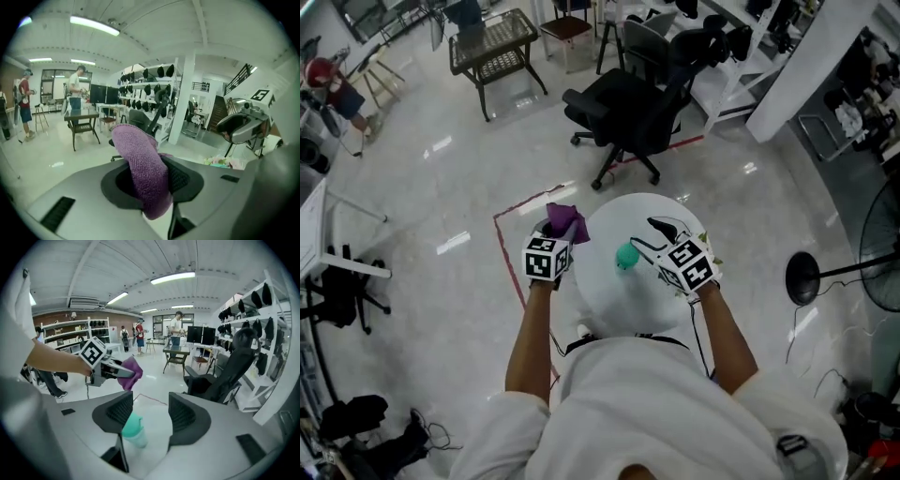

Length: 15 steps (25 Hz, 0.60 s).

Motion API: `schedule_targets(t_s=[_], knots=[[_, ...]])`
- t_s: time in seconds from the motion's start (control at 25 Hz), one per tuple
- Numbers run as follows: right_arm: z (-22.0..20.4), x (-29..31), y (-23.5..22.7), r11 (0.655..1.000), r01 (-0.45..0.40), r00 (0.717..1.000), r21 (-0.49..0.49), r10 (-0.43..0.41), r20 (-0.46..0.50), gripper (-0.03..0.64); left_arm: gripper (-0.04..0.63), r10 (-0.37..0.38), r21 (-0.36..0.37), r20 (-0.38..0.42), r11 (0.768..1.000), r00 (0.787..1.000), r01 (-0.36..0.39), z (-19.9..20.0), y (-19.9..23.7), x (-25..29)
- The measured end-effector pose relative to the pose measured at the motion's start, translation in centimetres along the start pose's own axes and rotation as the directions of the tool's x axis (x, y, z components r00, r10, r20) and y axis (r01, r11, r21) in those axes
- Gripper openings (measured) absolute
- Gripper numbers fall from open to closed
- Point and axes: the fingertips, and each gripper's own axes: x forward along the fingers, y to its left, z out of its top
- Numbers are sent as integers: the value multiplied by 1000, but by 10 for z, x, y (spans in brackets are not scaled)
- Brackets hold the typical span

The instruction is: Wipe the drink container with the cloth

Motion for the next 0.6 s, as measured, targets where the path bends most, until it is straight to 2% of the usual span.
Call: schedule_targets(t_s=[0.16, 0.24, 0.32, 0.44, 0.6], knots=[[48, -33, -34, 990, 138, 986, -43, -133, 105, 141, 124, 46, 93, 150, 994, 988, -61, 68, -17, -37], [71, -51, -47, 979, 201, 969, -46, -191, 156, 74, 124, 44, 150, 224, 985, 974, -79, 102, -32, -57], [91, -66, -54, 969, 242, 953, -47, -228, 201, 26, 124, 28, 170, 297, 982, 954, -81, 130, -46, -80], [120, -86, -54, 958, 276, 933, -77, -248, 262, 15, 124, 21, 150, 391, 985, 920, -86, 165, -58, -116], [157, -111, -41, 946, 303, 906, -119, -247, 342, 15, 124, 18, 225, 437, 966, 899, -129, 197, -72, -156]])
